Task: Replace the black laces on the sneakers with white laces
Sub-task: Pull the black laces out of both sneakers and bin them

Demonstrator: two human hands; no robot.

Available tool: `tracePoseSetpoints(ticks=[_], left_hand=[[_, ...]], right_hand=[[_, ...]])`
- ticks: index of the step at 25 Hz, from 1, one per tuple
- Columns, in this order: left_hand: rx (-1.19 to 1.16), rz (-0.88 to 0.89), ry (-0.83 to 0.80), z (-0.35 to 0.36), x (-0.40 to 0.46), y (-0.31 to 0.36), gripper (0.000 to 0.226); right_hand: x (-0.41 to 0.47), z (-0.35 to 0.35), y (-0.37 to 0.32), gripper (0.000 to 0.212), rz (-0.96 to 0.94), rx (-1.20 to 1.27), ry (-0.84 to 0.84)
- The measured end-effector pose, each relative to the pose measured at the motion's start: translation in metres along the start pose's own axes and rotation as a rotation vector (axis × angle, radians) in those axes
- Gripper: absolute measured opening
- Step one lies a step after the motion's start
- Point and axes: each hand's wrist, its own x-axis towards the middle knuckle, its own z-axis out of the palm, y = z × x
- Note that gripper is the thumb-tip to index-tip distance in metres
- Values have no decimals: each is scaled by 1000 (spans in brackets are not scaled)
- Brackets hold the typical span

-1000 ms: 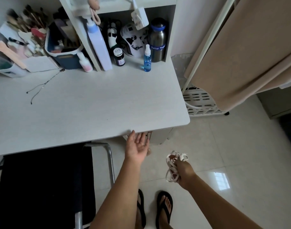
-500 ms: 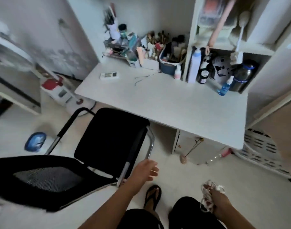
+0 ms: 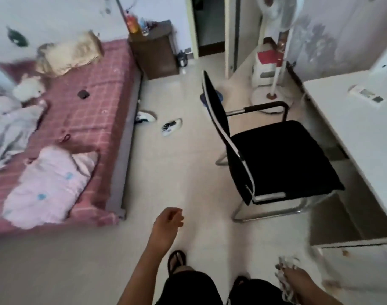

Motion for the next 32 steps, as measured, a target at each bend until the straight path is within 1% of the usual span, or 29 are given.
tracePoseSetpoints(ticks=[2,5,8,9,12,14,15,16,18,19,21,23,24,25,27,28,31,32], left_hand=[[-12,-27,25,-22,6,-6,11],[-25,-17,-24,-62,32,-11,14],[4,-6,-38,-117,72,-21,14],[17,-4,-37,-137,90,-24,13],[32,-34,-33,-207,161,-32,18],[72,-34,-35,-246,208,-26,21],[105,-21,-58,-260,231,-19,21],[121,-10,-87,-271,254,-10,19],[123,16,-144,-281,293,12,16],[119,23,-179,-284,316,23,15],[114,14,-242,-285,364,44,16],[119,-4,-270,-287,402,62,15],[123,-3,-268,-287,432,74,14],[130,-12,-264,-287,456,84,13],[105,-55,-236,-289,504,112,14],[80,-74,-230,-290,530,131,15],[23,-101,-229,-294,606,186,20],[14,-103,-226,-296,632,201,20]], right_hand=[[9,33,-9,20,6,-159,-43],[16,105,-35,17,1,-358,-93],[11,167,-51,22,41,-493,-147],[9,189,-57,26,59,-476,-151],[18,258,-74,34,107,-357,-63],[21,296,-85,32,131,-229,-36],[23,314,-94,28,122,-157,-39],[25,328,-104,26,104,-130,-9],[32,344,-127,19,117,-147,42],[37,356,-140,19,150,-151,57],[59,372,-165,28,151,-239,120],[78,391,-188,25,102,-290,200],[92,405,-211,21,61,-353,238],[110,419,-232,22,50,-381,253],[140,453,-290,33,85,-383,243],[154,475,-323,33,109,-360,224],[186,561,-422,15,34,-272,120],[192,592,-452,12,7,-269,86]])
